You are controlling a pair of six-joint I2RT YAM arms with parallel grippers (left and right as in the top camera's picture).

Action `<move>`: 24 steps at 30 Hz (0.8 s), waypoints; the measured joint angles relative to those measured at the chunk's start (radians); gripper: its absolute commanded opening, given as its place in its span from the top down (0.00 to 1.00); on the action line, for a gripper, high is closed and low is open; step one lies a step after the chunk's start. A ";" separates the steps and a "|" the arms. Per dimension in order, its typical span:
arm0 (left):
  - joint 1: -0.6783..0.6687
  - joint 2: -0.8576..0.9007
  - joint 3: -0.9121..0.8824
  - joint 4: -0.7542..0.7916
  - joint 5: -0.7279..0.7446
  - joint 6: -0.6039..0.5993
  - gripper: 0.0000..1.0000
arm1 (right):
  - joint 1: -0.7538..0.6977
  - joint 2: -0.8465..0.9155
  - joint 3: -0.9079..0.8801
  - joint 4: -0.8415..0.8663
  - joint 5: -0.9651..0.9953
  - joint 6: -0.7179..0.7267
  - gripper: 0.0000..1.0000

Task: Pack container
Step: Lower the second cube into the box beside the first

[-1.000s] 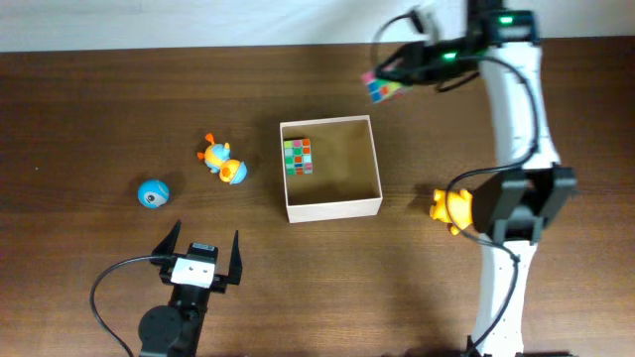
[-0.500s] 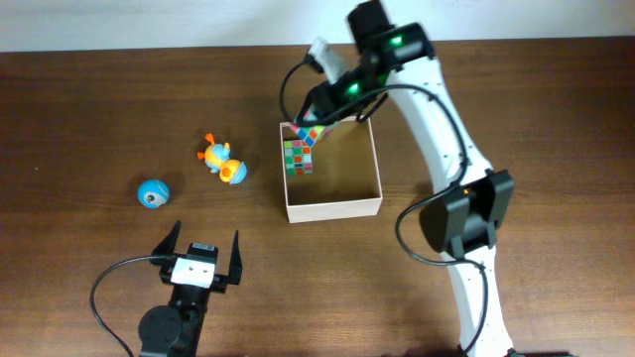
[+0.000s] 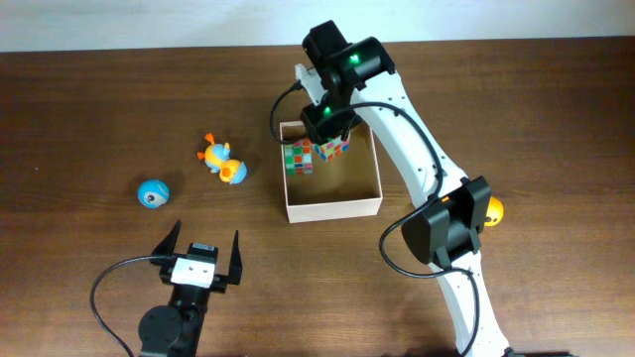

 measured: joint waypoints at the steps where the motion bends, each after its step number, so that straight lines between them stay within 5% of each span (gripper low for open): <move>1: 0.000 0.000 0.000 0.000 0.000 0.000 0.01 | 0.000 0.000 0.000 0.000 0.023 0.019 0.53; 24: 0.000 0.000 0.000 0.000 0.000 0.000 0.01 | 0.009 0.000 -0.219 0.164 0.102 0.255 0.53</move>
